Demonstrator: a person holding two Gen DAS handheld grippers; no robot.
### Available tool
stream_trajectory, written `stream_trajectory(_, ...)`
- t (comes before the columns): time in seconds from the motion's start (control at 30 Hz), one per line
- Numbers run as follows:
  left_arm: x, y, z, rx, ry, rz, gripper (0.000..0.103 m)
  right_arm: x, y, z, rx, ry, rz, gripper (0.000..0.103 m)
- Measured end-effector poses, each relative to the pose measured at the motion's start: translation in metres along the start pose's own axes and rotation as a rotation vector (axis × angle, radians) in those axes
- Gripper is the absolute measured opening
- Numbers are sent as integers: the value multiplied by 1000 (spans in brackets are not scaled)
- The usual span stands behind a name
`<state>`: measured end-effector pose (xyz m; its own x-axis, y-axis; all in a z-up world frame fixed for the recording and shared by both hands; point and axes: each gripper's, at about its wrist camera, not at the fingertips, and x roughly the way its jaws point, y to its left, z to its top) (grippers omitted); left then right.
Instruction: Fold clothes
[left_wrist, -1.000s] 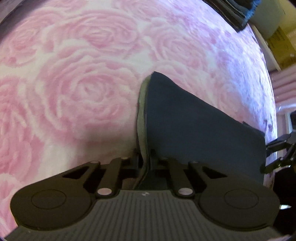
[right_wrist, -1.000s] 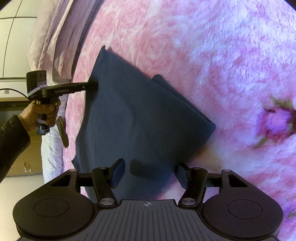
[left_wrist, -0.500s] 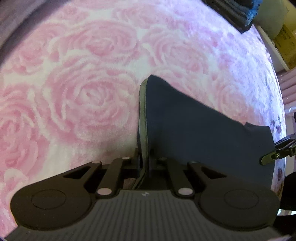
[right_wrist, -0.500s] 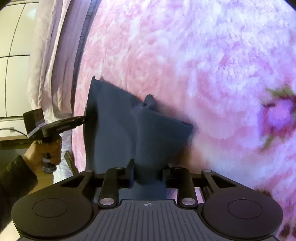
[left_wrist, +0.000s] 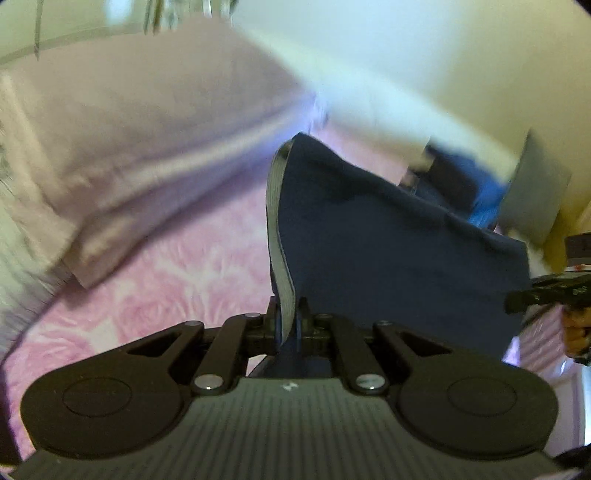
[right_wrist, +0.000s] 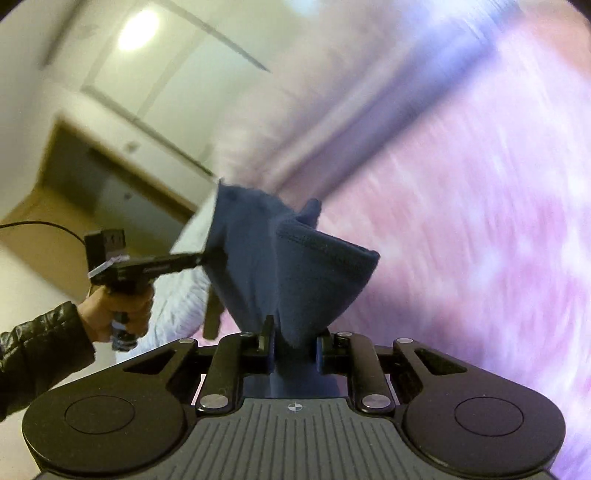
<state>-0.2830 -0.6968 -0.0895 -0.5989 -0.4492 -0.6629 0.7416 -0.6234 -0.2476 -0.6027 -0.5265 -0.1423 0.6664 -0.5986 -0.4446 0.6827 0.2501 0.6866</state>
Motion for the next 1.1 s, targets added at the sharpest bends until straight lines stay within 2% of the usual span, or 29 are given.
stream_trajectory(0.1,-69,-28,-25,3,-104,-1,5,-36,51,0,-165,-33,10,18)
stream_trajectory(0.23,-158,-52,-98,-31,-168,-8,5,-77,131,-56,-337,-16,21,18)
stream_trajectory(0.33,-213,-63,-167,-86,-121,31,5,-98,182,-122,-387,48,48,18)
stream_trajectory(0.5,-293,-75,-278,-192,-23,105,5,-96,237,-245,-432,279,136,18)
stream_trajectory(0.63,-301,-69,-354,-276,113,150,4,-65,235,-322,-389,457,181,18)
stream_trajectory(0.7,-295,-67,-377,-303,145,154,4,-47,227,-352,-393,546,184,18)
stream_trajectory(0.73,-292,-64,-386,-317,152,158,4,-40,220,-355,-382,569,181,18)
stream_trajectory(0.83,-277,-53,-396,-351,147,171,5,-20,194,-352,-332,607,163,18)
stream_trajectory(0.97,-240,-32,-379,-343,119,184,5,6,157,-313,-210,543,96,18)
stream_trajectory(1.03,-211,-23,-370,-317,142,190,5,21,134,-298,-150,504,64,18)
stream_trajectory(1.1,-177,-11,-369,-306,204,195,6,44,113,-283,-105,485,33,19)
